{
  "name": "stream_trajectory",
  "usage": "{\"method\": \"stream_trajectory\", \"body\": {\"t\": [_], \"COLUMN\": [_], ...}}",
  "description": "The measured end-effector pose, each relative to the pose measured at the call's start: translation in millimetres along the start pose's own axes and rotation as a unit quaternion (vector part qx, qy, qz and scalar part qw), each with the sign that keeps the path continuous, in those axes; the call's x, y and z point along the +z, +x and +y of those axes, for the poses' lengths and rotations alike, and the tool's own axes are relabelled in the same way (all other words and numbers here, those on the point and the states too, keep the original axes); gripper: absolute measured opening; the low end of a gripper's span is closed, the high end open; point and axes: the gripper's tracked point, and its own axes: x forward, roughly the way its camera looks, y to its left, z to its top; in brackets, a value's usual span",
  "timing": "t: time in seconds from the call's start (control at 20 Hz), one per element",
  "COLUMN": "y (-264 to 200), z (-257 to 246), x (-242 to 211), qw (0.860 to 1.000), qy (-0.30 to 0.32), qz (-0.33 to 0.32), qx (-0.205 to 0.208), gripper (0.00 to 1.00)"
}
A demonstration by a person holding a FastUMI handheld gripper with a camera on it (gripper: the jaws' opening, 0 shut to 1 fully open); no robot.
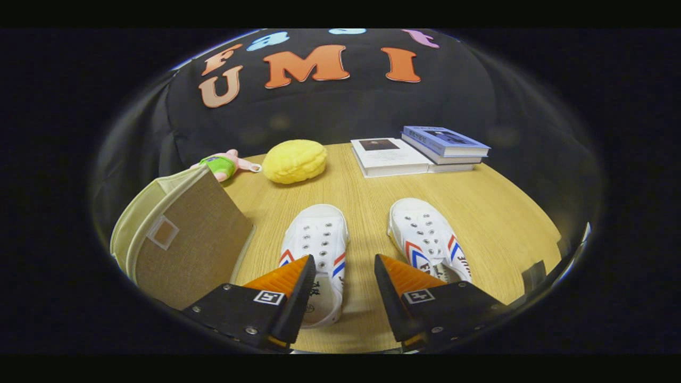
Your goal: Open the storage box then place both shoes into the box .Put the left shoe in first, then the right shoe, with the right side of both shoes facing outward in a uniform manner.
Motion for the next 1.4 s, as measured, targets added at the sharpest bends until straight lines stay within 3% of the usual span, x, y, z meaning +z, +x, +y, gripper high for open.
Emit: {"method": "stream_trajectory", "body": {"t": [0.5,0.55,0.65,0.8,1.0,1.4], "y": [24.9,22.9,20.7,17.2,4.4,-47.2], "z": [11.5,18.8,18.1,17.9,15.3,45.4], "x": [-32.9,-36.5,-35.0,-31.9,-13.9,78.6], "qw": [0.997,0.995,0.994,0.993,0.995,0.995], "qy": [0.043,0.054,0.077,0.101,0.089,0.066], "qz": [0.058,0.070,0.072,0.056,0.046,-0.025], "qx": [0.026,0.039,0.037,0.037,0.028,0.076], "gripper": [0.49,0.43,0.17,0.01,0.00,0.00]}}
